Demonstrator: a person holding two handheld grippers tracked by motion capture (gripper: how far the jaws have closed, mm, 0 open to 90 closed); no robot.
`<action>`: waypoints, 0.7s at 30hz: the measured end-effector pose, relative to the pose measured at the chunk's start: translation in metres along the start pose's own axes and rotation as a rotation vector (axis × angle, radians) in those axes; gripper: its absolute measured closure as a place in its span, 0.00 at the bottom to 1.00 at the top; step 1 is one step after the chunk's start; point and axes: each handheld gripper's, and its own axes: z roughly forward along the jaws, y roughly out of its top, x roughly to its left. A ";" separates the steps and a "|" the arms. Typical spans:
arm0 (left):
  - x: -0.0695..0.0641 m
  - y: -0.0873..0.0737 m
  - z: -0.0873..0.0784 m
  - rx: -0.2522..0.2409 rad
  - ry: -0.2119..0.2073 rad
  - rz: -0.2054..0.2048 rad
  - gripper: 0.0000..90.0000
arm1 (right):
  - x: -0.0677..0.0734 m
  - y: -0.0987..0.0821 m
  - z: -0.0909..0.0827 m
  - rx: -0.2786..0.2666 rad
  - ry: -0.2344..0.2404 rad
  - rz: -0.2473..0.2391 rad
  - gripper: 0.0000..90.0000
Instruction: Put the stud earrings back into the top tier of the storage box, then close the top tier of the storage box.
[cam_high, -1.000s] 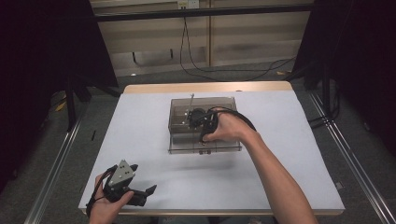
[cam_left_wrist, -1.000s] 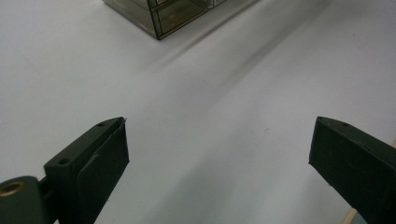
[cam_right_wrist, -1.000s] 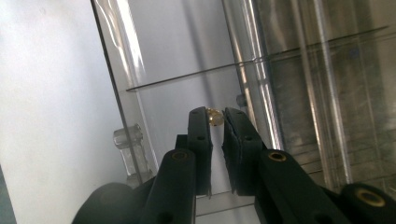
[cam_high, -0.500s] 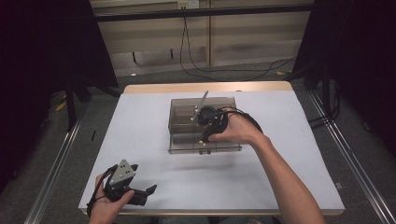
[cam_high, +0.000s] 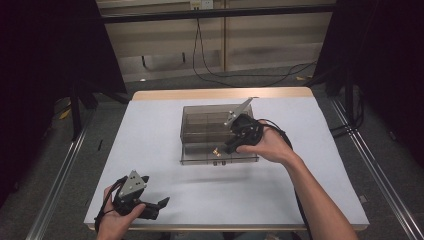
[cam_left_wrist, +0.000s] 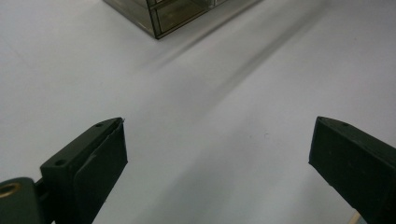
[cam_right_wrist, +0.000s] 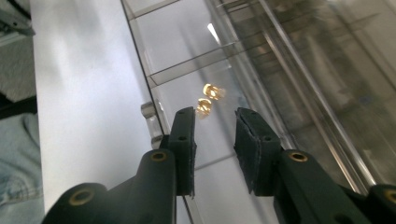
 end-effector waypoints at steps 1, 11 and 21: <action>-0.001 0.000 0.000 0.001 -0.001 -0.003 0.05 | 0.000 -0.003 -0.002 -0.018 0.000 0.004 0.73; -0.004 0.002 0.001 0.007 -0.010 0.010 0.05 | 0.001 -0.034 -0.025 -0.141 -0.043 0.075 0.69; -0.011 0.008 0.012 0.023 -0.023 0.037 0.04 | 0.014 -0.065 -0.043 -0.221 -0.061 0.143 0.65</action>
